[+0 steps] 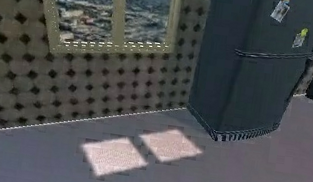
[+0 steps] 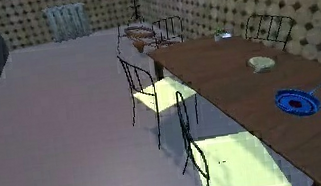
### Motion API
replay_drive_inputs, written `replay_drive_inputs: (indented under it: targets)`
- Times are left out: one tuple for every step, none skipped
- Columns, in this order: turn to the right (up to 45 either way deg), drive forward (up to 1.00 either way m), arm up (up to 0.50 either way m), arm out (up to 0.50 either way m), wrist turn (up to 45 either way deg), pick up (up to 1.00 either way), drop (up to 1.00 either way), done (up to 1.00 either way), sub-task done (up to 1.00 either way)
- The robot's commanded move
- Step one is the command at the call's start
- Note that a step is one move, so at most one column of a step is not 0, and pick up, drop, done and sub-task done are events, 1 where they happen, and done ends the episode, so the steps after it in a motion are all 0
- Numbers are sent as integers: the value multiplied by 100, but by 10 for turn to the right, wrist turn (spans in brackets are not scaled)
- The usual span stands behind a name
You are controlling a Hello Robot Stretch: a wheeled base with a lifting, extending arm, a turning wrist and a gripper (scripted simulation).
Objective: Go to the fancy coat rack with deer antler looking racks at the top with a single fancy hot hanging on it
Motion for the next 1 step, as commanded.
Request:
replay_drive_inputs:
  targets:
    - [0,30,0,0,0,0,0,0,0]
